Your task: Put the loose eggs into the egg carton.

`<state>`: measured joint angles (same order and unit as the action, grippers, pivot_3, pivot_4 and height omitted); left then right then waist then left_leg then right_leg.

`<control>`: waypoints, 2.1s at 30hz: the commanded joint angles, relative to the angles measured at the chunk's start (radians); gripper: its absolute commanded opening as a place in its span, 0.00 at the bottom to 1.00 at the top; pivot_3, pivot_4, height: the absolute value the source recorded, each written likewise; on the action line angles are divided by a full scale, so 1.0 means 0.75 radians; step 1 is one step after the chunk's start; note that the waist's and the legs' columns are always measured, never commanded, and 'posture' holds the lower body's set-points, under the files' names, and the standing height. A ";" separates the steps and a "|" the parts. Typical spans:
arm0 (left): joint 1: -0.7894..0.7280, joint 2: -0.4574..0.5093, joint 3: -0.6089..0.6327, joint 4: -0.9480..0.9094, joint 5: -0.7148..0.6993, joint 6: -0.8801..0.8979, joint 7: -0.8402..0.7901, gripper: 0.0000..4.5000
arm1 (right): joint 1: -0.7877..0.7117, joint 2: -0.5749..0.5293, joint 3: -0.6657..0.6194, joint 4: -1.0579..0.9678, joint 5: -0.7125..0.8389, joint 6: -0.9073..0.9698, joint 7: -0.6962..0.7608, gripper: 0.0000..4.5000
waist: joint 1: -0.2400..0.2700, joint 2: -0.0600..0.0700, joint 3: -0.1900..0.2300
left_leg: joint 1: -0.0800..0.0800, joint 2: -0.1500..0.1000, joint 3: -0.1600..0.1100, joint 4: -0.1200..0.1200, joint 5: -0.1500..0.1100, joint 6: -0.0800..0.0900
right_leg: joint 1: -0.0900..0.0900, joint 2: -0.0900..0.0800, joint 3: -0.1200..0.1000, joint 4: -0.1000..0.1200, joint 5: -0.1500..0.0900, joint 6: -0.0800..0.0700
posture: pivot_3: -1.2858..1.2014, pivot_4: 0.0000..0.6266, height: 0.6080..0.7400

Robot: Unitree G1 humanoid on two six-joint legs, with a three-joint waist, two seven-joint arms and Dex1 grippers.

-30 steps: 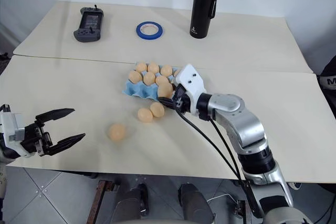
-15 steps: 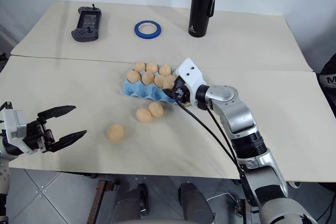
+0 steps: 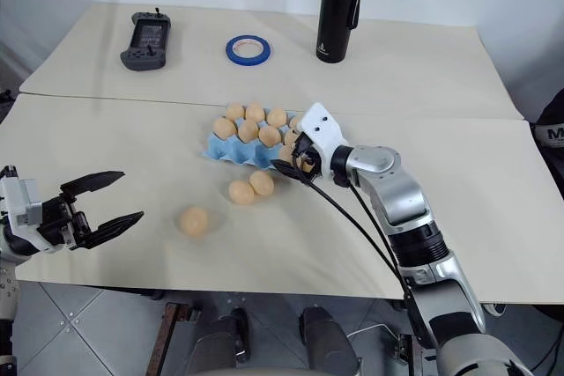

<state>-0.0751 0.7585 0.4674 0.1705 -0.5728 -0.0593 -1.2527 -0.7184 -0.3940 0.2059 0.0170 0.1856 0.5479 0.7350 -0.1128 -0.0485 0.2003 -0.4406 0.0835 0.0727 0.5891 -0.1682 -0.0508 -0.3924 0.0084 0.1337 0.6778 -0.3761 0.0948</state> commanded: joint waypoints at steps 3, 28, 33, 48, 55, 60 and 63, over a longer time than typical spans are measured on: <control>-0.015 0.003 0.022 -0.014 -0.005 -0.023 0.034 1.00 | -0.033 -0.050 -0.083 -0.079 0.077 -0.006 0.087 1.00 | -0.001 0.000 0.000 | 0.000 0.000 0.000 0.000 0.000 0.000 | 0.000 0.000 0.000 0.000 0.000 0.000 | 0.52 0.24 1.00; 0.653 -0.265 0.371 -0.328 -0.059 -0.148 0.348 1.00 | 0.256 -0.456 -0.387 0.125 0.537 -0.295 0.979 1.00 | -0.019 0.001 0.001 | 0.026 0.004 -0.001 -0.003 -0.007 -0.005 | 0.036 -0.003 0.009 -0.027 -0.010 -0.027 | 0.52 0.24 1.00; 0.709 -0.310 0.312 -0.484 -0.063 -0.121 0.373 1.00 | 0.248 -0.479 -0.405 0.146 0.523 -0.286 0.953 1.00 | -0.025 0.001 0.001 | 0.027 0.003 -0.001 -0.007 -0.010 0.001 | 0.045 -0.009 0.008 -0.045 -0.008 -0.029 | 0.52 0.24 1.00; 0.357 -0.340 -0.264 -0.636 0.299 0.101 0.698 1.00 | 0.414 -0.489 -0.448 -0.071 0.560 -0.190 0.821 1.00 | 0.017 0.004 0.001 | 0.026 -0.001 0.012 -0.001 -0.024 0.011 | 0.045 -0.019 -0.020 -0.045 -0.003 0.006 | 0.52 0.24 1.00; 0.268 -0.327 -0.362 -0.544 0.375 0.177 0.749 1.00 | 0.442 -0.479 -0.458 -0.129 0.572 -0.180 0.760 1.00 | 0.018 0.005 0.000 | 0.026 0.000 0.012 0.003 -0.024 0.011 | 0.045 -0.019 -0.021 -0.041 -0.003 0.006 | 0.52 0.24 1.00; 0.254 -0.301 -0.419 -0.512 0.376 0.223 0.703 0.81 | 0.477 -0.486 -0.470 -0.166 0.577 -0.179 0.714 1.00 | 0.031 0.005 0.000 | 0.026 0.001 0.012 0.003 -0.024 0.011 | 0.045 -0.020 -0.021 -0.040 -0.003 0.006 | 0.52 0.24 1.00; 0.231 -0.297 -0.426 -0.491 0.383 0.210 0.697 0.60 | 0.487 -0.487 -0.474 -0.176 0.576 -0.181 0.700 1.00 | 0.039 0.005 0.000 | 0.026 0.001 0.012 0.003 -0.024 0.012 | 0.045 -0.021 -0.022 -0.040 -0.003 0.006 | 0.52 0.24 1.00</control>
<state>0.1073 0.5257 0.1478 -0.1934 -0.2890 0.1086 -0.7244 -0.3613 -0.7495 -0.1169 -0.0786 0.5971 0.4164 1.2671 -0.0834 -0.0450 0.2006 -0.4210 0.0840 0.0813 0.5915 -0.1861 -0.0418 -0.3586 -0.0076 0.1174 0.6477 -0.3783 0.0993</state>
